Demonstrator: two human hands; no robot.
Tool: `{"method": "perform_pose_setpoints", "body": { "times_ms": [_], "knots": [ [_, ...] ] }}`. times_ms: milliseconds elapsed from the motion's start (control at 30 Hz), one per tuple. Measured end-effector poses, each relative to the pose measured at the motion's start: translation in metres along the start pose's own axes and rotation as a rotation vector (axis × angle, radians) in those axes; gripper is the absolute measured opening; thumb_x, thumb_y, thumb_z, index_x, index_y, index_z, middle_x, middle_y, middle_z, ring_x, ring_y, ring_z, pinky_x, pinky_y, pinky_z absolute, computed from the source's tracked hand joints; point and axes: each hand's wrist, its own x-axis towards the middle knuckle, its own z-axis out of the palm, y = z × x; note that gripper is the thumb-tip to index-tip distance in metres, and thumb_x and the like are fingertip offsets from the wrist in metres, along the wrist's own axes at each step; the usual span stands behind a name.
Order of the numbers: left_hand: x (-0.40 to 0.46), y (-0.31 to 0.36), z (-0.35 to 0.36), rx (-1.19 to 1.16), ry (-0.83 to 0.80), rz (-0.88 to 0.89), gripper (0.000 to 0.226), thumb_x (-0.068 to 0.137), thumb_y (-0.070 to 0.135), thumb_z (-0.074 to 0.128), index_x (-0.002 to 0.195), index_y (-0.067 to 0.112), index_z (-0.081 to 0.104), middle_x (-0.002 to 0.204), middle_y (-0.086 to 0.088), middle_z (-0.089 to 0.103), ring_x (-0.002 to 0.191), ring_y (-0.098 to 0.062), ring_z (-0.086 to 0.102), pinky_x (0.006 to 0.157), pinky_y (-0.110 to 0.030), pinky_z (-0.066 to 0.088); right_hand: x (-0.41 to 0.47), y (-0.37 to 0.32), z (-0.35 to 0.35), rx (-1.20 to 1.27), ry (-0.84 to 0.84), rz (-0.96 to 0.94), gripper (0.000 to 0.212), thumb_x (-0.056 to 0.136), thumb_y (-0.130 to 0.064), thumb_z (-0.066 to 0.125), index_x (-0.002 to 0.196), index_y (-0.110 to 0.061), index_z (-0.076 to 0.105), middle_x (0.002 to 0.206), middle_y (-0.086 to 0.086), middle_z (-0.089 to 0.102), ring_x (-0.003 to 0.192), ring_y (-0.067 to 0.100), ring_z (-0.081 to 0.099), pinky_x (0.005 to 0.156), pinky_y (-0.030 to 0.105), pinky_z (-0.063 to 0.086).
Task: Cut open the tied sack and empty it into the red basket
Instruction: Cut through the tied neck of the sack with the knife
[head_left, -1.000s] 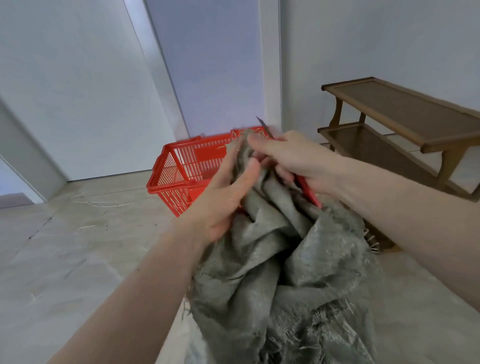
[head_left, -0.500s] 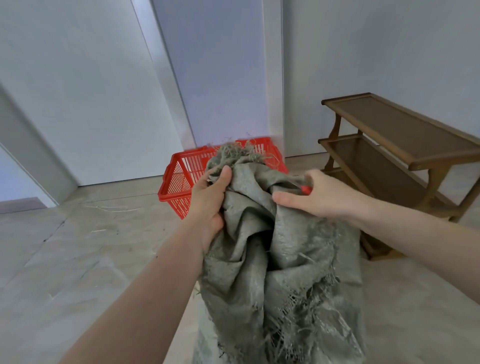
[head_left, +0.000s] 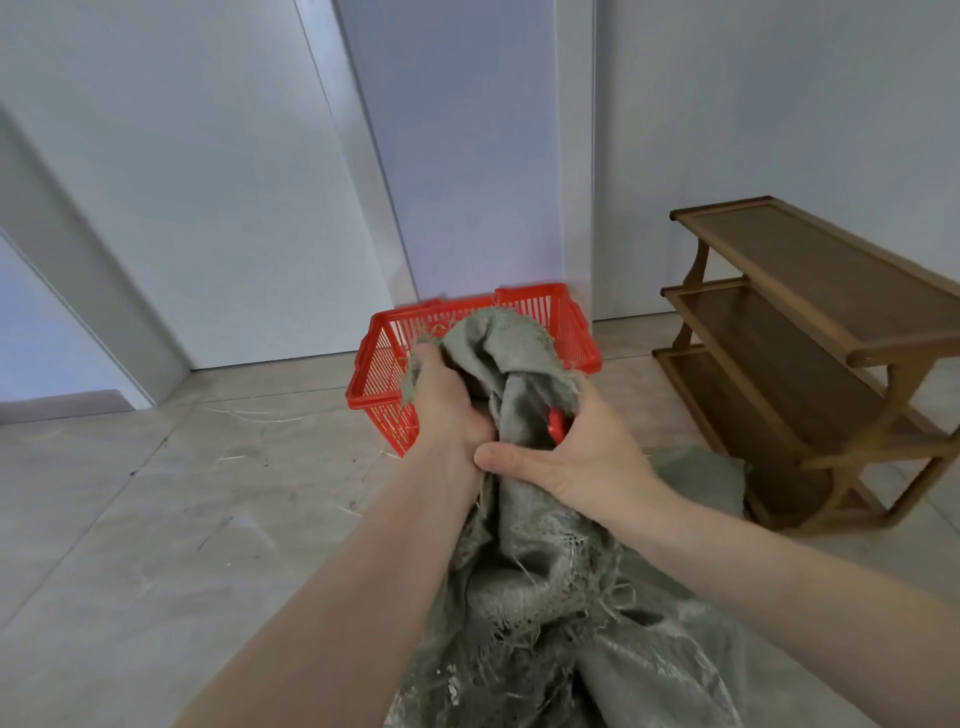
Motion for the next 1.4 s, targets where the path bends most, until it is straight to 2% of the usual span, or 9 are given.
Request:
{"method": "perform_pose_setpoints", "body": {
  "times_ms": [100, 300, 433, 500, 767, 967, 1067, 1233, 1400],
  "knots": [
    [0.000, 0.003, -0.001, -0.018, -0.025, 0.021, 0.047, 0.104, 0.037, 0.039, 0.080, 0.007, 0.064, 0.058, -0.011, 0.070, 0.048, -0.023, 0.070, 0.043, -0.027, 0.055, 0.006, -0.006, 0.003, 0.014, 0.045, -0.047, 0.065, 0.057, -0.038, 0.095, 0.115, -0.032, 0.067, 0.109, -0.017, 0.073, 0.106, -0.002, 0.065, 0.100, 0.031, 0.050],
    [-0.010, 0.015, -0.021, 0.179, -0.246, -0.025, 0.062, 0.103, 0.056, 0.032, 0.119, 0.008, 0.068, 0.112, -0.019, 0.074, 0.100, -0.030, 0.072, 0.092, -0.047, 0.052, 0.030, -0.022, -0.013, 0.087, 0.084, -0.004, 0.032, 0.069, -0.018, 0.090, 0.097, -0.024, 0.076, 0.093, -0.010, 0.078, 0.091, 0.010, 0.074, 0.091, 0.042, 0.057],
    [-0.023, 0.023, -0.046, 0.860, -0.373, 0.356, 0.027, 0.090, 0.058, 0.057, 0.105, 0.036, 0.053, 0.105, 0.028, 0.056, 0.103, 0.025, 0.055, 0.085, -0.012, 0.043, 0.054, -0.042, -0.022, 0.199, 0.129, 0.099, 0.029, 0.071, -0.009, 0.088, 0.096, -0.015, 0.076, 0.090, 0.000, 0.079, 0.086, 0.016, 0.075, 0.087, 0.041, 0.060],
    [-0.031, 0.016, -0.060, 1.020, -0.536, 0.398, 0.094, 0.052, 0.092, 0.059, 0.125, 0.040, 0.032, 0.121, 0.040, 0.033, 0.100, 0.042, 0.037, 0.085, 0.005, 0.033, 0.060, -0.048, -0.021, 0.229, 0.142, 0.138, 0.027, 0.070, -0.008, 0.088, 0.094, -0.013, 0.075, 0.090, 0.002, 0.079, 0.084, 0.018, 0.075, 0.082, 0.038, 0.061],
    [-0.023, -0.029, -0.032, 0.575, -0.307, 0.590, 0.058, 0.082, -0.002, 0.075, 0.118, 0.032, 0.045, 0.112, 0.006, 0.065, 0.094, 0.007, 0.069, 0.078, -0.013, 0.053, 0.062, -0.054, -0.005, 0.115, 0.086, 0.180, 0.029, 0.069, -0.031, 0.090, 0.091, -0.022, 0.074, 0.086, -0.005, 0.078, 0.082, 0.011, 0.074, 0.084, 0.033, 0.059],
    [0.001, -0.022, -0.030, 0.576, -0.060, 0.666, 0.063, 0.069, 0.028, 0.088, 0.120, 0.012, 0.054, 0.111, 0.004, 0.069, 0.096, 0.004, 0.068, 0.080, -0.013, 0.054, 0.048, -0.074, -0.046, -0.385, 0.149, -0.028, 0.081, 0.064, -0.084, 0.061, 0.121, -0.027, 0.057, 0.107, -0.018, 0.063, 0.092, -0.001, 0.060, 0.090, 0.034, 0.051],
    [0.013, -0.012, -0.028, 0.571, 0.001, 0.645, 0.080, 0.060, 0.055, 0.086, 0.122, 0.011, 0.061, 0.115, -0.001, 0.072, 0.106, -0.012, 0.069, 0.087, -0.024, 0.057, 0.036, -0.076, -0.050, -0.553, -0.191, -0.115, 0.107, 0.053, -0.082, 0.066, 0.145, -0.037, 0.035, 0.124, -0.025, 0.046, 0.104, -0.003, 0.051, 0.092, 0.027, 0.042],
    [-0.009, 0.006, -0.017, 0.672, -0.232, 0.338, 0.040, 0.081, 0.050, 0.062, 0.107, 0.020, 0.067, 0.092, 0.009, 0.074, 0.089, -0.003, 0.071, 0.064, -0.008, 0.053, 0.050, -0.044, -0.052, -0.509, -0.170, -0.185, 0.066, 0.059, -0.051, 0.090, 0.117, -0.031, 0.066, 0.099, -0.023, 0.066, 0.086, -0.013, 0.056, 0.082, 0.015, 0.045],
    [-0.041, 0.020, -0.030, 0.469, -0.326, 0.105, 0.113, 0.055, 0.097, 0.044, 0.130, 0.013, 0.058, 0.103, -0.012, 0.076, 0.101, -0.027, 0.071, 0.082, -0.039, 0.057, 0.072, -0.048, -0.045, -0.464, -0.117, -0.313, 0.041, 0.063, -0.041, 0.088, 0.075, -0.010, 0.065, 0.064, -0.006, 0.051, 0.056, 0.006, 0.039, 0.056, 0.025, 0.028]
  ]
}}
